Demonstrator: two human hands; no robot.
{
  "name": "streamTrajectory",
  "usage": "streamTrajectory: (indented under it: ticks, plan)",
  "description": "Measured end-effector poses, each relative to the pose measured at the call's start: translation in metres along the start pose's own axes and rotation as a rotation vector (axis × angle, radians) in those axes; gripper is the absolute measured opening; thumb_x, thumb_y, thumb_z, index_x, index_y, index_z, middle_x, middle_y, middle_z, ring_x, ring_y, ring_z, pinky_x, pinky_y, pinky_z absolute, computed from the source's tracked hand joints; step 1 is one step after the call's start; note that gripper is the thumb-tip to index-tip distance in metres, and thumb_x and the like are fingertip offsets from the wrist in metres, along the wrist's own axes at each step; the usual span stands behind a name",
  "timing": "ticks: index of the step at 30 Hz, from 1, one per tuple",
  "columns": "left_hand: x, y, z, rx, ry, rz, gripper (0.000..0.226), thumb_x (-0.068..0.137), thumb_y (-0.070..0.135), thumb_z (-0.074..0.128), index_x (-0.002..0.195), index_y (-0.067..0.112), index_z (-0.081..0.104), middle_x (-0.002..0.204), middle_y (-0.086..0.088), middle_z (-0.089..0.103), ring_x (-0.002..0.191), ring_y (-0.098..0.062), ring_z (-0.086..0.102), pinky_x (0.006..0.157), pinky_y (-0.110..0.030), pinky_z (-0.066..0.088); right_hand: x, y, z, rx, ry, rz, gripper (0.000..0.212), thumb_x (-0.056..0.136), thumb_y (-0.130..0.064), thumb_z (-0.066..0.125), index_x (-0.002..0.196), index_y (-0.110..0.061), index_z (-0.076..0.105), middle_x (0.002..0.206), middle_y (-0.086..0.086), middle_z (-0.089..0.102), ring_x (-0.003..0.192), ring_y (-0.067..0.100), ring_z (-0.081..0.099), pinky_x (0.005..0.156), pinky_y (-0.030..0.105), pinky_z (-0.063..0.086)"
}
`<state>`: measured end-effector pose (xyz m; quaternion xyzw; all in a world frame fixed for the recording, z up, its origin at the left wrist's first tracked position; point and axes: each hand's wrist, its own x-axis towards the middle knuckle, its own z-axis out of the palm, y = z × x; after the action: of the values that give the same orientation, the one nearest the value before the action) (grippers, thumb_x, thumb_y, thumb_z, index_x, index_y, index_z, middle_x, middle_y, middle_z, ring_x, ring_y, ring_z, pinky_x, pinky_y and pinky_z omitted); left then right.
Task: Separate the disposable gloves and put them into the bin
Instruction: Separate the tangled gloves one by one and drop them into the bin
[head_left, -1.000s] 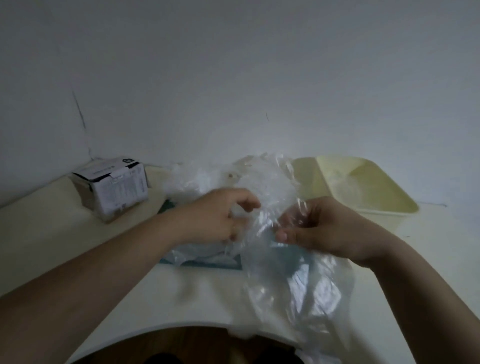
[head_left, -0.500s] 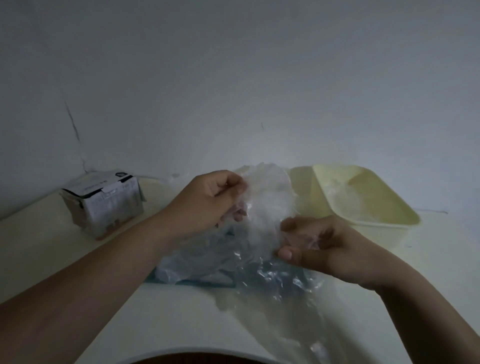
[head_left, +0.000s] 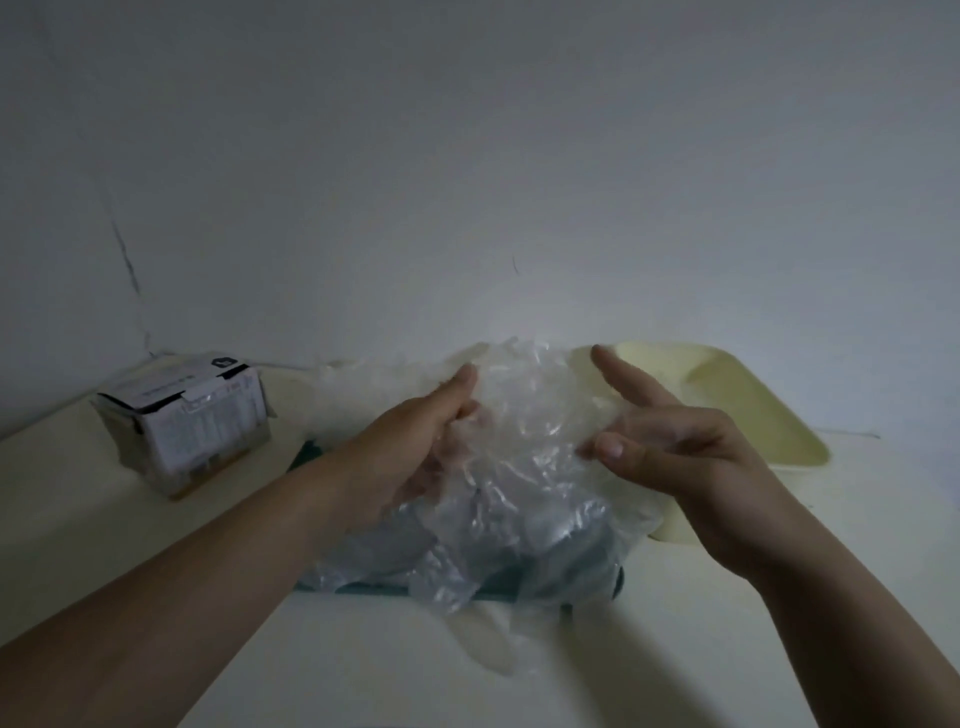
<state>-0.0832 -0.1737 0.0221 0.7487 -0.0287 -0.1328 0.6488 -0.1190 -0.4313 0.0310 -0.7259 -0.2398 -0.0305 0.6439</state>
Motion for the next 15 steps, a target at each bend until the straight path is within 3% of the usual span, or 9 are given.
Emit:
streamTrajectory:
  ticks: [2, 3, 4, 5, 7, 10, 12, 15]
  plan:
    - [0.000, -0.001, -0.001, 0.003, -0.158, 0.009, 0.082, 0.069, 0.095, 0.050, 0.119, 0.034, 0.076, 0.084, -0.016, 0.065, 0.078, -0.029, 0.067, 0.078, -0.035, 0.054, 0.006, 0.000, 0.005, -0.065, -0.032, 0.081, 0.021, 0.073, -0.034, 0.084, 0.085, -0.016, 0.086, 0.142, -0.021, 0.062, 0.143, -0.006, 0.041, 0.110, 0.032, 0.040]
    - [0.002, -0.004, -0.001, 0.016, -0.222, 0.037, 0.083, 0.070, 0.096, 0.055, 0.124, 0.036, 0.073, 0.102, -0.027, 0.067, 0.101, -0.042, 0.068, 0.098, -0.050, 0.052, 0.010, 0.002, 0.008, -0.068, -0.044, 0.118, 0.022, 0.074, -0.032, 0.083, 0.088, -0.016, 0.086, 0.142, -0.016, 0.063, 0.141, 0.001, 0.048, 0.106, 0.030, 0.045]
    - [0.004, -0.007, -0.002, 0.039, -0.269, 0.065, 0.082, 0.073, 0.092, 0.063, 0.130, 0.033, 0.070, 0.120, -0.037, 0.063, 0.119, -0.052, 0.061, 0.111, -0.066, 0.040, 0.013, 0.003, 0.011, -0.046, -0.065, 0.130, 0.022, 0.078, -0.028, 0.081, 0.094, -0.012, 0.085, 0.138, -0.008, 0.067, 0.135, 0.010, 0.057, 0.103, 0.030, 0.050]
    - [0.007, -0.009, -0.001, 0.056, -0.277, 0.097, 0.080, 0.075, 0.085, 0.070, 0.131, 0.028, 0.069, 0.130, -0.040, 0.057, 0.125, -0.053, 0.055, 0.114, -0.072, 0.033, 0.015, 0.004, 0.014, -0.025, -0.096, 0.117, 0.022, 0.084, -0.022, 0.079, 0.101, -0.008, 0.083, 0.131, 0.001, 0.072, 0.127, 0.020, 0.065, 0.101, 0.034, 0.054]
    - [0.006, -0.008, 0.002, 0.006, -0.212, 0.157, 0.066, 0.074, 0.070, 0.083, 0.118, 0.022, 0.075, 0.123, -0.029, 0.066, 0.106, -0.037, 0.055, 0.099, -0.055, 0.044, 0.018, 0.006, 0.016, 0.035, -0.113, 0.116, 0.025, 0.091, -0.020, 0.077, 0.108, -0.002, 0.079, 0.118, 0.020, 0.075, 0.113, 0.039, 0.070, 0.099, 0.048, 0.055]
    - [0.008, -0.007, -0.001, 0.070, -0.078, 0.268, 0.024, 0.087, 0.046, 0.081, 0.097, 0.024, 0.080, 0.089, 0.005, 0.074, 0.081, -0.020, 0.060, 0.072, -0.028, 0.049, 0.021, 0.010, 0.015, 0.102, -0.011, 0.169, 0.033, 0.087, -0.024, 0.081, 0.104, 0.004, 0.077, 0.106, 0.037, 0.070, 0.095, 0.049, 0.071, 0.088, 0.055, 0.054]
    - [0.007, -0.004, -0.004, 0.039, 0.044, 0.294, 0.013, 0.101, 0.025, 0.067, 0.094, 0.020, 0.076, 0.070, 0.009, 0.068, 0.062, -0.009, 0.054, 0.056, -0.018, 0.046, 0.021, 0.012, 0.013, 0.093, -0.056, 0.176, 0.031, 0.086, -0.021, 0.078, 0.105, 0.004, 0.078, 0.111, 0.028, 0.073, 0.105, 0.050, 0.070, 0.097, 0.056, 0.055]
    - [0.007, 0.001, -0.005, -0.251, 0.094, 0.211, 0.020, 0.105, 0.029, 0.059, 0.098, 0.015, 0.072, 0.061, 0.002, 0.052, 0.049, -0.008, 0.046, 0.049, -0.022, 0.041, 0.017, 0.016, 0.008, 0.026, -0.165, 0.132, 0.025, 0.087, -0.017, 0.080, 0.098, 0.006, 0.079, 0.132, 0.003, 0.071, 0.125, 0.026, 0.066, 0.108, 0.050, 0.051]
